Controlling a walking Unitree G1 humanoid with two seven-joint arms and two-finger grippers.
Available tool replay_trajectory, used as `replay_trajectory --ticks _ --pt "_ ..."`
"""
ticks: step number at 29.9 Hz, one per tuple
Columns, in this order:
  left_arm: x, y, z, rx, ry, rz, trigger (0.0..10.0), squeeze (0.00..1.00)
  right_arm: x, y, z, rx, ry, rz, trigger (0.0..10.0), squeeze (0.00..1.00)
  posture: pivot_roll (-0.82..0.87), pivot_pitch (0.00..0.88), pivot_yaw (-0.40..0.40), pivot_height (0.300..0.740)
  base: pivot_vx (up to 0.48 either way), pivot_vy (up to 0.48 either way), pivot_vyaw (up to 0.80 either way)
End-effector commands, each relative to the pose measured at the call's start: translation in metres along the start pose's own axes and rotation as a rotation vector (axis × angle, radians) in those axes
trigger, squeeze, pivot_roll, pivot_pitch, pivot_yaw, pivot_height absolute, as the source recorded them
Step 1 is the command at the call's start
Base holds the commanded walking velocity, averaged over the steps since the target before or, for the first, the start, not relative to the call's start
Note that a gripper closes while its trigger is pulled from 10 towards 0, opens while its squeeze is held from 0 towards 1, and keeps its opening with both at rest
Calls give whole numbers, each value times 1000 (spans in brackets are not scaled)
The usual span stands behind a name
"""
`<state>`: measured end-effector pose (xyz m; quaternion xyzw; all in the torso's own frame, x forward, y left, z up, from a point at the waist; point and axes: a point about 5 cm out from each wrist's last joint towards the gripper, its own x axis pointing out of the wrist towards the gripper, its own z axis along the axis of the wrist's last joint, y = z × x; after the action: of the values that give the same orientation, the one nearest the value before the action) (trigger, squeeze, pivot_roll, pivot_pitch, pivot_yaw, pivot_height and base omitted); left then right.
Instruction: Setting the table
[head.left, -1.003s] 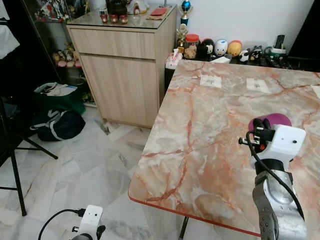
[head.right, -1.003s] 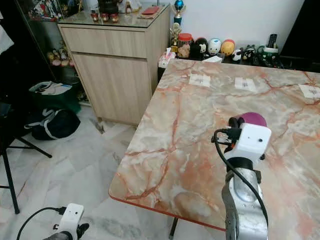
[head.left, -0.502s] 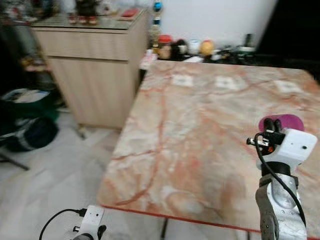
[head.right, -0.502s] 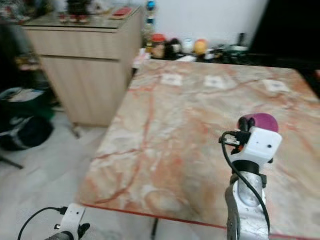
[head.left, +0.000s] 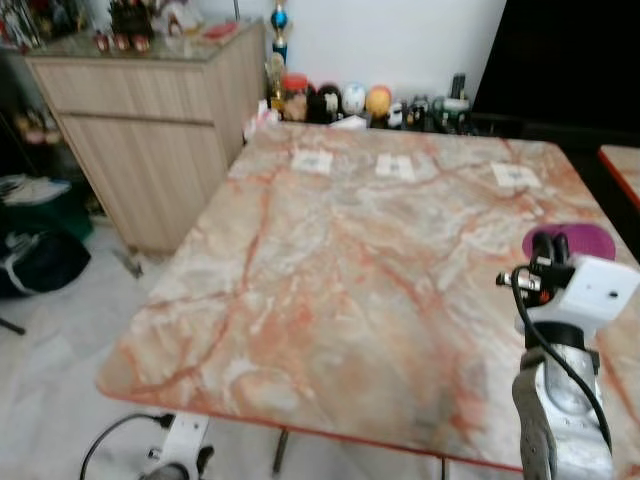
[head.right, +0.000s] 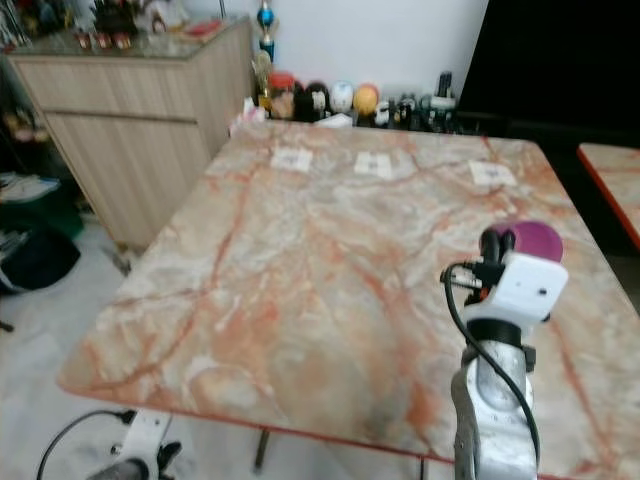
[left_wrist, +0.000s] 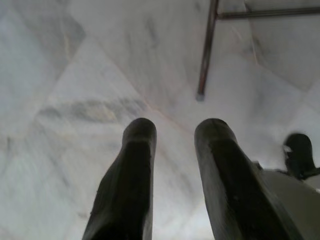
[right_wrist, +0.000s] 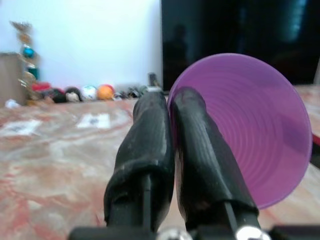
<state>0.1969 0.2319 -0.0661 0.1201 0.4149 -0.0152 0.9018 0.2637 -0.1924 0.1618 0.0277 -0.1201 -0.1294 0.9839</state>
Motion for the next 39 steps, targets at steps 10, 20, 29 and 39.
replay_trajectory --ticks 10,20,29,39 --pt "-3 13 -6 1 27 12 10000 0 2 -5 4 -10 -29 -19 10000 0 29 0 0 740 0 -480 0" --pt "-7 18 -20 -5 68 21 10000 0 4 -7 4 -16 -26 -26 10000 0 25 1 0 740 0 -480 0" --pt "-9 20 -23 -9 75 22 10000 0 5 -8 4 -18 -28 -28 10000 0 25 1 0 740 0 -480 0" --pt "-10 22 -27 -10 80 23 10000 0 6 -10 5 -23 -31 -38 10000 0 22 3 -1 740 0 -480 0"
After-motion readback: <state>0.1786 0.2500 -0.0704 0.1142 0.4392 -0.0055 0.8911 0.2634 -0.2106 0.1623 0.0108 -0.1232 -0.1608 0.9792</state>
